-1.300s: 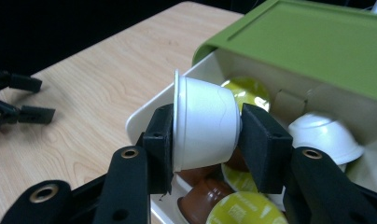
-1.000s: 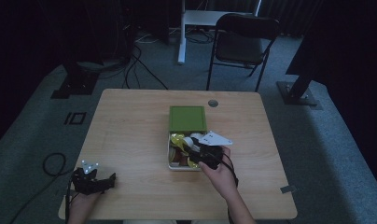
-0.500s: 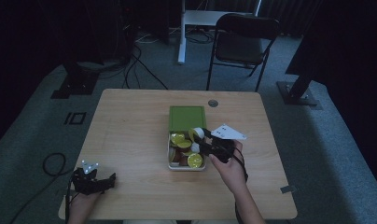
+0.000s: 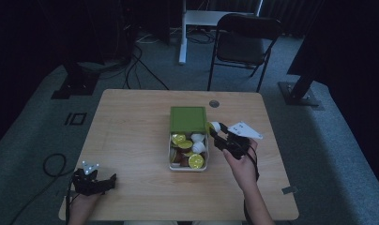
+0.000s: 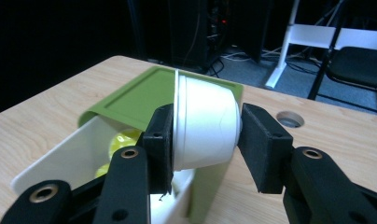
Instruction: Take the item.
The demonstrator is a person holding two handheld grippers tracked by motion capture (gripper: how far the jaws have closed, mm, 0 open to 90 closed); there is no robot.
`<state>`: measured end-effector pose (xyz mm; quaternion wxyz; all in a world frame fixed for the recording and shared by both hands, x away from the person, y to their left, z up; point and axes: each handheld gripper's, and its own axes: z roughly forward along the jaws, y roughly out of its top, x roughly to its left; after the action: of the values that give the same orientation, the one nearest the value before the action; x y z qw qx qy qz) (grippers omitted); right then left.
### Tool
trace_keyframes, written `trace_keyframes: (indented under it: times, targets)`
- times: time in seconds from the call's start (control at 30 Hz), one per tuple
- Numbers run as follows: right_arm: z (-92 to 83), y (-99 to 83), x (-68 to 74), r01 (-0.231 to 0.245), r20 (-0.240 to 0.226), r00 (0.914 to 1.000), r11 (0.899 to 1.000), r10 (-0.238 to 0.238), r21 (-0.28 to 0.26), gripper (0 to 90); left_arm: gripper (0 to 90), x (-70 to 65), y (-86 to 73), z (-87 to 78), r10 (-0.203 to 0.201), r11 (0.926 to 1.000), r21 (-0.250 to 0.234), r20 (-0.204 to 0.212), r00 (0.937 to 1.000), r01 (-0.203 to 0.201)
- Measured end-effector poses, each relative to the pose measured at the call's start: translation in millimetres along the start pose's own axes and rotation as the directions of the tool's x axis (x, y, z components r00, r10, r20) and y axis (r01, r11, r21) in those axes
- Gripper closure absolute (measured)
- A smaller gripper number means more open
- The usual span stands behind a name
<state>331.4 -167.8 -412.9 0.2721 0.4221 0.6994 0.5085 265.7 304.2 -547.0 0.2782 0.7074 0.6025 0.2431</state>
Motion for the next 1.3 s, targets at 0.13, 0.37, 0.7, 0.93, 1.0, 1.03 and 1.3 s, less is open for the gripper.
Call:
trace_keyframes:
  times: [0.13,0.37,0.7,0.93,1.0,1.03,1.3]
  targets:
    - [0.9,-7.4,-11.5,-0.016,0.038,0.9991,1.000,0.016,-0.004,56.6,0.3,0.0,0.0,0.0,0.000,1.0000,0.000,0.000,1.0000,0.000]
    - [6.8,-23.8,-28.6,-0.047,0.074,0.9962,0.999,0.046,0.016,56.5,0.3,0.0,0.0,0.0,0.000,1.0000,0.000,0.000,1.0000,0.000]
    - [23.0,-44.5,-48.6,-0.069,0.131,0.9895,0.996,0.061,0.059,56.5,0.3,-0.1,0.0,0.0,0.000,1.0000,0.000,0.000,1.0000,0.000]
    - [34.6,-57.8,-61.3,-0.096,0.163,0.9834,0.991,0.079,0.097,56.6,0.3,-0.1,0.0,0.0,0.000,1.0000,0.000,0.000,1.0000,0.000]
    - [37.6,-61.6,-64.5,-0.102,0.173,0.9814,0.989,0.082,0.111,56.6,0.3,0.0,0.0,0.0,0.000,1.0000,0.000,0.000,1.0000,0.000]
    - [39.2,-63.5,-66.3,-0.108,0.178,0.9803,0.988,0.086,0.114,56.6,0.3,-0.1,0.0,0.0,0.000,1.0000,0.000,0.000,1.0000,0.000]
    - [49.8,-73.1,-75.9,-0.128,0.196,0.9758,0.980,0.097,0.155,56.5,0.3,0.0,0.0,0.0,0.000,1.0000,0.000,0.000,1.0000,0.000]
